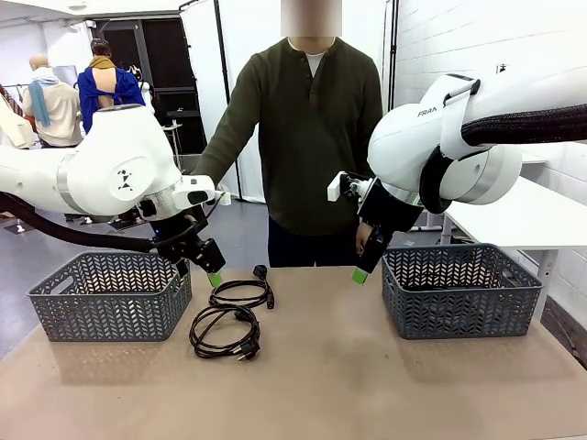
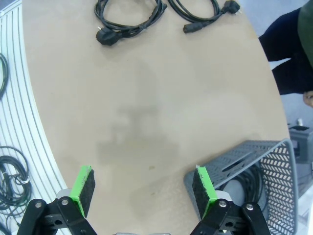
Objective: Organize the cables according to human instructions.
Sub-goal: Pick up a bundle of cables and place it in the basket indicated by the human.
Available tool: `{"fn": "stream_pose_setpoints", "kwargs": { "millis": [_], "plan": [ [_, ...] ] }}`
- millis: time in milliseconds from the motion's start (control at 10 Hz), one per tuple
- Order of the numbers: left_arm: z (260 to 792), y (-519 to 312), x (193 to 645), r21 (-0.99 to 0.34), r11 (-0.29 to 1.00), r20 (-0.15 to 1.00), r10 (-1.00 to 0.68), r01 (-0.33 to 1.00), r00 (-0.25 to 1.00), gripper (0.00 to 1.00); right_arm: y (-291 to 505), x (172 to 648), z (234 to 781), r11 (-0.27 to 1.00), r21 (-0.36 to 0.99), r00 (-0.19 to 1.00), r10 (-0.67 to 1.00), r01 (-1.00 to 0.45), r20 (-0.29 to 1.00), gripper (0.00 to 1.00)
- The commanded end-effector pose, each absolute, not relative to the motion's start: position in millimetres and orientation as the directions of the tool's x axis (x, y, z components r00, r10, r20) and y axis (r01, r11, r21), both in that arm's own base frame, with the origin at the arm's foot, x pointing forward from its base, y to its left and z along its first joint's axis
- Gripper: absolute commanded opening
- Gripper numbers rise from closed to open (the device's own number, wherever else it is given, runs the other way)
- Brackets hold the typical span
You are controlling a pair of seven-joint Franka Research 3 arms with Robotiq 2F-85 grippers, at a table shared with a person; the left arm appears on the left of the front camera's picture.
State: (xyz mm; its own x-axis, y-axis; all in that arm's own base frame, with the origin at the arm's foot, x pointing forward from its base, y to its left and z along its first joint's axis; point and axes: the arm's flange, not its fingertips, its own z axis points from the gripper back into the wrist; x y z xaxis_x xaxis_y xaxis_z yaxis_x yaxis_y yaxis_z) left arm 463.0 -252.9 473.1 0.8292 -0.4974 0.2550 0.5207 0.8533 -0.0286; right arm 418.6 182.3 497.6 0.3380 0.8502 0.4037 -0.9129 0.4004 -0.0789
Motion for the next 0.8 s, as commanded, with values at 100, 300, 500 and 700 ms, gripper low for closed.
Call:
{"fn": "stream_pose_setpoints", "kwargs": {
  "millis": [100,300,500,700],
  "plan": [
    [466,-280,471,-0.033,0.922,0.177,-0.375,0.386,0.910,1.00,181,419,497,0.404,-0.082,0.340,0.850,-0.911,0.403,1.00],
    [453,-293,481,-0.059,0.955,0.127,-0.283,0.292,0.951,1.00,181,419,497,0.404,-0.082,0.340,0.850,-0.911,0.403,1.00],
    [435,-307,494,-0.089,0.971,0.086,-0.215,0.222,0.973,1.00,181,419,497,0.404,-0.082,0.340,0.850,-0.911,0.403,1.00],
    [417,-318,508,-0.102,0.983,0.039,-0.147,0.150,0.988,1.00,181,419,497,0.404,-0.082,0.340,0.850,-0.911,0.403,1.00]
  ]
}}
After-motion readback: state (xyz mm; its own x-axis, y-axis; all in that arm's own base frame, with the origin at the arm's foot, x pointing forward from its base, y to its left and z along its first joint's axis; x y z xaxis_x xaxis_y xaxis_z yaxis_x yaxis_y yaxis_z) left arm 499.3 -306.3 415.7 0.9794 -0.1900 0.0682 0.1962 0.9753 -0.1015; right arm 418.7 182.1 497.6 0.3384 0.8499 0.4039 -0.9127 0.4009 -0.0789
